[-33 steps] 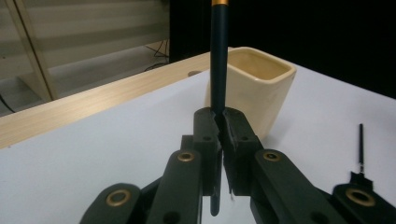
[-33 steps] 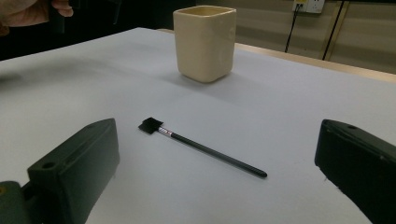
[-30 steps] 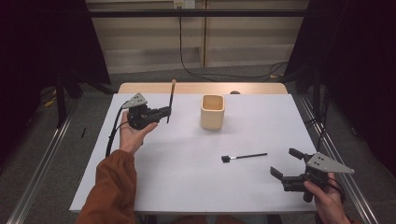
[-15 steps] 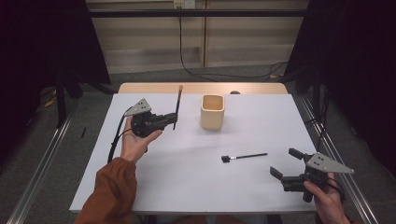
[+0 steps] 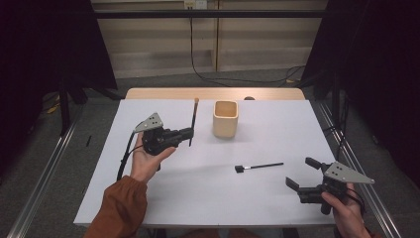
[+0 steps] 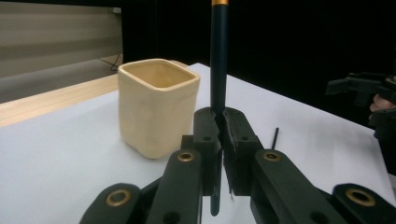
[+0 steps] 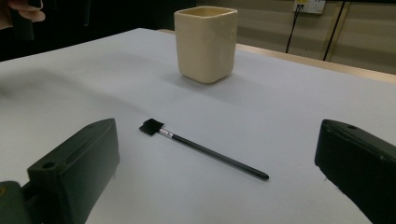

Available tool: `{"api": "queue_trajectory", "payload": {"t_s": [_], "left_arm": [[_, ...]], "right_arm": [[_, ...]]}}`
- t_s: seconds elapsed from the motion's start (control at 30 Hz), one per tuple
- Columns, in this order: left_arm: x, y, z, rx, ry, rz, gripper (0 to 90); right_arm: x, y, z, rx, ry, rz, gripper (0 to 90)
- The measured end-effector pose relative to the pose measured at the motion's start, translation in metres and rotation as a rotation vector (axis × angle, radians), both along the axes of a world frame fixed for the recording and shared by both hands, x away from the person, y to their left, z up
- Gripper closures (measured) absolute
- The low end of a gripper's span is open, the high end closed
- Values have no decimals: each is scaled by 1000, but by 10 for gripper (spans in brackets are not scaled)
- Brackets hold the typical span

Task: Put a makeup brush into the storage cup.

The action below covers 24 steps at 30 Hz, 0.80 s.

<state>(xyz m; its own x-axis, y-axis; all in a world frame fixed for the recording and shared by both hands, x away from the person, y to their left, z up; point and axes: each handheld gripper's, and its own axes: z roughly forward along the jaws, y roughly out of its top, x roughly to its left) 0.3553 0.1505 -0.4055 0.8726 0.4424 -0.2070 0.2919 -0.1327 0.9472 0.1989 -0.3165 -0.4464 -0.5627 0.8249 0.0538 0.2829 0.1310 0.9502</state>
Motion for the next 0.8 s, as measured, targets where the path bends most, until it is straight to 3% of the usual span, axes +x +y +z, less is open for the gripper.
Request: {"api": "queue_trajectory", "payload": {"t_s": [0.37, 0.53, 0.77, 0.8], "left_arm": [[-15, -16, -2, -2, 11, -64, 849], [-23, -26, -2, -31, 10, -89, 849], [-32, -37, -2, -32, -5, -117, 849], [-34, -39, 1, -49, 2, -129, 848]], "right_arm": [[0, 0, 0, 1, 1, 5, 0], [-1, 1, 1, -1, -1, 12, 0], [-1, 2, 1, 10, -4, 15, 0], [0, 2, 2, 14, -4, 15, 0]]}}
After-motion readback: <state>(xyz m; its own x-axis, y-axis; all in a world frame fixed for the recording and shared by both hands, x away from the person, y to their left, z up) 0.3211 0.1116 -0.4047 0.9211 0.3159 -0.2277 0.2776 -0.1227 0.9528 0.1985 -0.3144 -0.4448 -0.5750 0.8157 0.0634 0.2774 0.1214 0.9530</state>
